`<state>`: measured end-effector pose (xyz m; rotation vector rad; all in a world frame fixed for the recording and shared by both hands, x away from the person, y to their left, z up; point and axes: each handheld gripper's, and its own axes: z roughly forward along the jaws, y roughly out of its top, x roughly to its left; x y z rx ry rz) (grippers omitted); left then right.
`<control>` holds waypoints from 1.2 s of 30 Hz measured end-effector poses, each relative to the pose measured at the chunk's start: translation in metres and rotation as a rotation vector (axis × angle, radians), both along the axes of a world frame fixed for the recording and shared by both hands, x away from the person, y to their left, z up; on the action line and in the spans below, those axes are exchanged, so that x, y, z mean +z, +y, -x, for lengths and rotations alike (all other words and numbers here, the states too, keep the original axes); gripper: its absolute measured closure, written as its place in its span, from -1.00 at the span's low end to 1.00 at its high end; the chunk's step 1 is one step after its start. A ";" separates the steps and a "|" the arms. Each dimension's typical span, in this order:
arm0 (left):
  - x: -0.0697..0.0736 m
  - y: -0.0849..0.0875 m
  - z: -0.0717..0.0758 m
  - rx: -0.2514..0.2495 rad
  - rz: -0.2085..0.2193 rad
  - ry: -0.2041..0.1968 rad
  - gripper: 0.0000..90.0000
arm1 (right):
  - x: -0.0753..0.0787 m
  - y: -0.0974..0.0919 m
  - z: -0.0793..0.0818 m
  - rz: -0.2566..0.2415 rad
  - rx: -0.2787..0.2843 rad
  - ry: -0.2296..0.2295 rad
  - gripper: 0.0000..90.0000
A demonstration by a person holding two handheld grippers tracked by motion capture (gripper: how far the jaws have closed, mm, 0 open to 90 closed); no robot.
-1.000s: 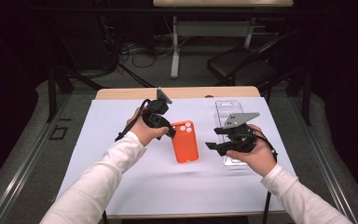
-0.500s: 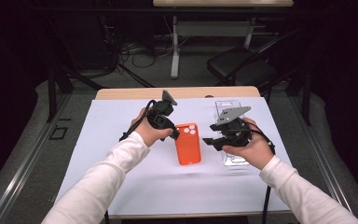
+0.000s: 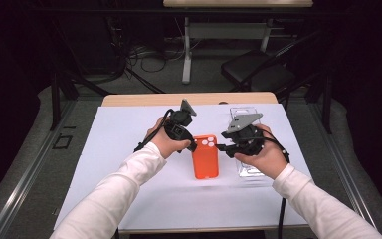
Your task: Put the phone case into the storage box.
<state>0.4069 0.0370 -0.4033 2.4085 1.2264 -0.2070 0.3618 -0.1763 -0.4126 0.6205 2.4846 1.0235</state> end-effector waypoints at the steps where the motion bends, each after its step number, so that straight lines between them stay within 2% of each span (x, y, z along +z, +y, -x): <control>1: 0.000 -0.001 0.000 0.006 0.000 -0.003 0.83 | 0.000 0.000 0.000 0.000 0.003 0.000 0.25; 22: -0.007 -0.018 0.003 -0.025 -0.018 0.007 0.83 | -0.003 0.008 0.001 0.029 -0.003 0.009 0.60; 36: -0.009 -0.022 0.003 -0.039 -0.030 0.009 0.83 | -0.005 0.011 0.001 0.063 -0.015 -0.004 0.72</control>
